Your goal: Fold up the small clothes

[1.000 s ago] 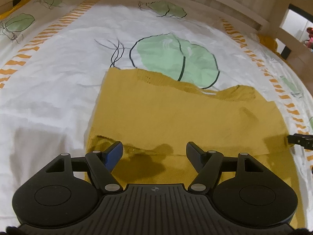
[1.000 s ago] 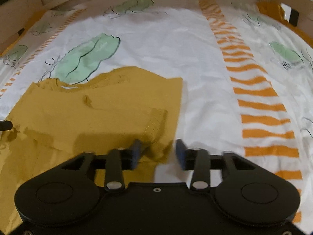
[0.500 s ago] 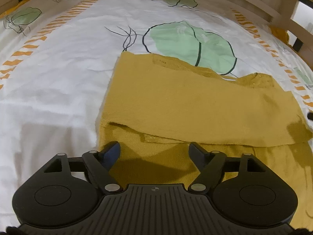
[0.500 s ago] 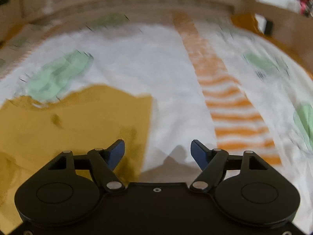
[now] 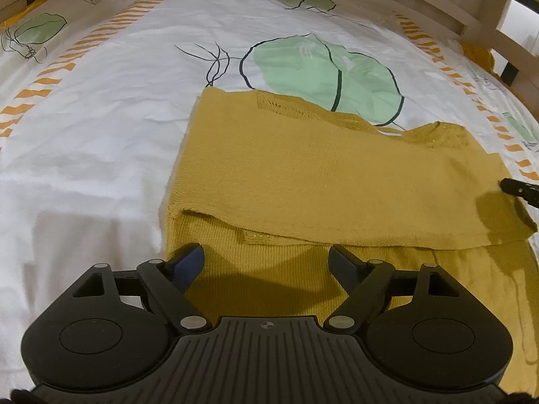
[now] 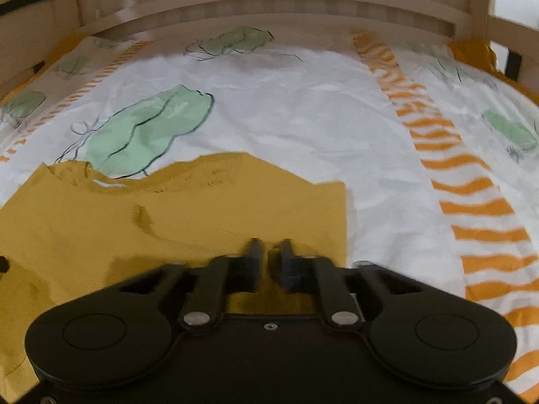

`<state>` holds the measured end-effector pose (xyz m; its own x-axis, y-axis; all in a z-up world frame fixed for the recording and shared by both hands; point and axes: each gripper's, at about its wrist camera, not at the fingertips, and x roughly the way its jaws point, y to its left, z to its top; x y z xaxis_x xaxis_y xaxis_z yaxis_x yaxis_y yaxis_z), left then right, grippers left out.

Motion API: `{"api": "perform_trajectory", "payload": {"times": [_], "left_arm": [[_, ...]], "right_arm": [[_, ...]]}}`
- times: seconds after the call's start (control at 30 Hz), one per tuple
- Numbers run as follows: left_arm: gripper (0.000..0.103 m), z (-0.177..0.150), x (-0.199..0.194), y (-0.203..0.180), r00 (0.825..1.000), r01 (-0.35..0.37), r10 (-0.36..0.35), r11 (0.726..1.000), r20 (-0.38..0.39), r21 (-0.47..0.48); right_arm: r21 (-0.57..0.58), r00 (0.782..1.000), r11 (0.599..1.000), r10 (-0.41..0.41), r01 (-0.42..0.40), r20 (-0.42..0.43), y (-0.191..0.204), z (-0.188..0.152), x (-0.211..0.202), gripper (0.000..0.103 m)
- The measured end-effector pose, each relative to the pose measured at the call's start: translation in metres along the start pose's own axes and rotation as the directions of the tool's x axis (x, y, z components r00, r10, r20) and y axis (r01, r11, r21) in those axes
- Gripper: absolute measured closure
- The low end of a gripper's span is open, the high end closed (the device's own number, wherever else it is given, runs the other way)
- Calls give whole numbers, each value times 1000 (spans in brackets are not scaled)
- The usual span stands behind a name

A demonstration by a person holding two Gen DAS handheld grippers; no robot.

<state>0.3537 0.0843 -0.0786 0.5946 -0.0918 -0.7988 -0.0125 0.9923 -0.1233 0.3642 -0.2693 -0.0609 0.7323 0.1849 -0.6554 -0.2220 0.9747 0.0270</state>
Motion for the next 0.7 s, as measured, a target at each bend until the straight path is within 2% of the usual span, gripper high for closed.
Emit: {"api": "perform_trajectory", "payload": {"times": [0.07,0.13,0.23,0.3,0.4,0.47,0.6,0.67,0.7], "left_arm": [[22,0,0,0,1000,0,0,1000,0,-2],[22,-1,1,-1,1000,-2,2,1000,3,0],[22,-2,2,-2,1000,-5,5,1000,3,12],[21,-2,2,-2,1000,-3,3,1000,1,15],[14,-3,6,-3,1000,13,-13,999,-15,44],[11,-6,8,-7,1000,1,0,998,-13,68],[11,-14,7,-17,999,-50,49,995,8,88],[11,-19,2,-18,999,-45,44,995,18,89],[13,-20,-2,-18,999,-42,41,994,14,99]], "right_arm": [[-49,999,997,-54,54,8,6,1,-2,87],[-29,992,992,-125,125,-24,-1,-2,5,87],[48,994,993,-109,110,-27,-16,-5,5,87],[42,993,992,-118,118,-1,-16,-3,-2,82],[65,994,993,-103,100,35,-20,-1,-13,57],[96,994,991,-96,90,54,-22,0,-22,35],[133,995,989,-69,58,73,-23,1,-45,21],[146,996,989,-47,35,81,-21,1,-59,11],[146,995,989,-36,23,89,-19,1,-68,10]]}}
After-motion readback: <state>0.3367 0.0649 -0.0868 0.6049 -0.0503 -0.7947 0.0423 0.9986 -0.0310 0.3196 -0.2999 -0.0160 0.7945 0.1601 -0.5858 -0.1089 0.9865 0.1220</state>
